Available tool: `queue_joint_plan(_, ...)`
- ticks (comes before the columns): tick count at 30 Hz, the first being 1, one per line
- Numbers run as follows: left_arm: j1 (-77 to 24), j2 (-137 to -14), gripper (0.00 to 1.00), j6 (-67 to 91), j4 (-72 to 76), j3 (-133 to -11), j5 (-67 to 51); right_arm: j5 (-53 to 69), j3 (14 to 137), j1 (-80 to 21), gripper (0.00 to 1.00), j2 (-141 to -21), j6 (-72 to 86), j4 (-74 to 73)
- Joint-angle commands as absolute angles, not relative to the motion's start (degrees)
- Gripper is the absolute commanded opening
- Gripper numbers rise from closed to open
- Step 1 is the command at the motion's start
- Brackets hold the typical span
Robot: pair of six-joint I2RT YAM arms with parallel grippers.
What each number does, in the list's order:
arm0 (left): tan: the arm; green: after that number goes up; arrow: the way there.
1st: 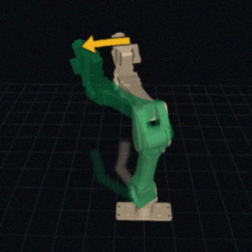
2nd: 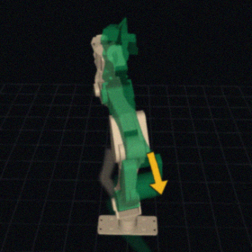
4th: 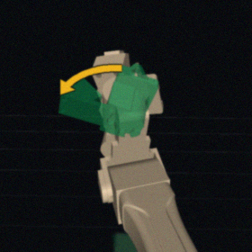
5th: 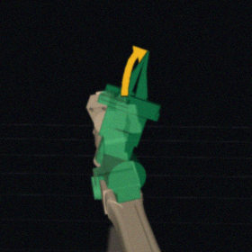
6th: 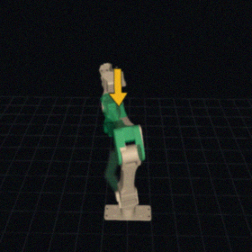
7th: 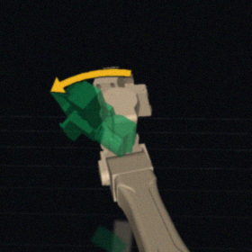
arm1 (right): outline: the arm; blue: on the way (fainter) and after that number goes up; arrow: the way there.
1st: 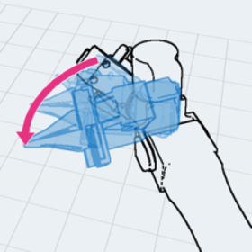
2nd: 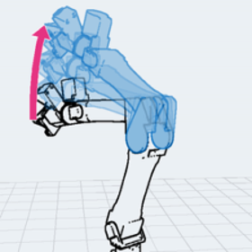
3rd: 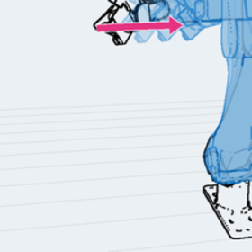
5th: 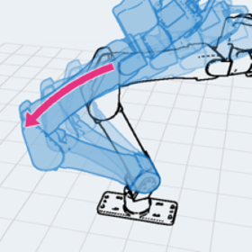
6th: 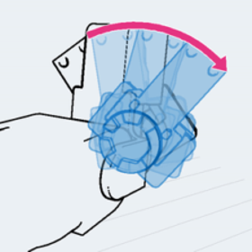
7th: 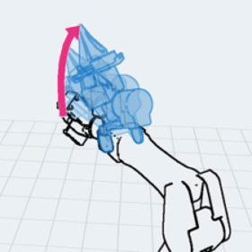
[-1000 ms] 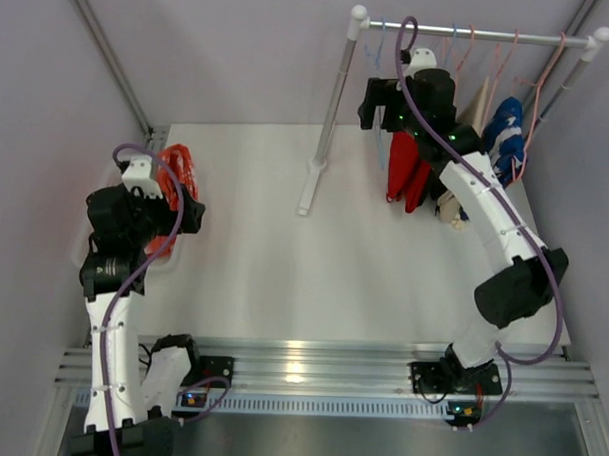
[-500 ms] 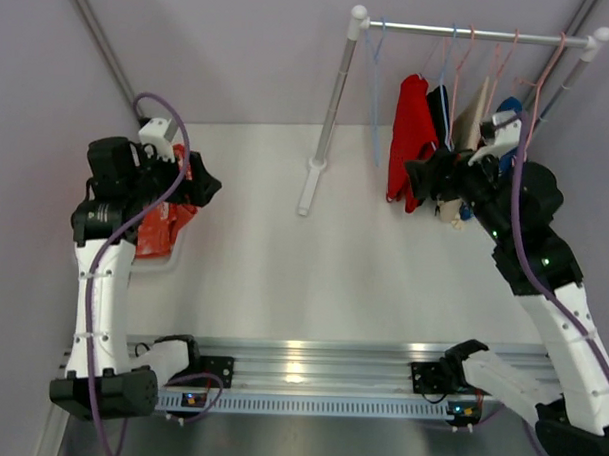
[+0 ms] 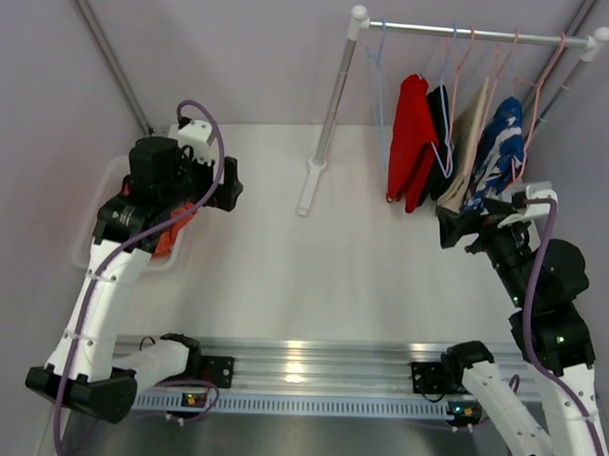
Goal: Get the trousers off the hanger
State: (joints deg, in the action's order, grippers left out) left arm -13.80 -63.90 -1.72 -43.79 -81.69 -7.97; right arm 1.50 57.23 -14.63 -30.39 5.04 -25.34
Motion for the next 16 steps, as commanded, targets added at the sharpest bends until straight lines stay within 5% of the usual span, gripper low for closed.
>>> queue_joint_plan(1,-12.31,-58.45,0.99,-3.16,-42.63,-79.20,-4.57,5.26,55.99,-11.61,1.00,-28.74,3.96,-25.40)
queue_joint_plan(16,-7.56,-54.41,0.99,-0.35,-41.66,-78.22,-5.54,6.42,57.22,-11.25,1.00,-30.50,3.34,-25.14)
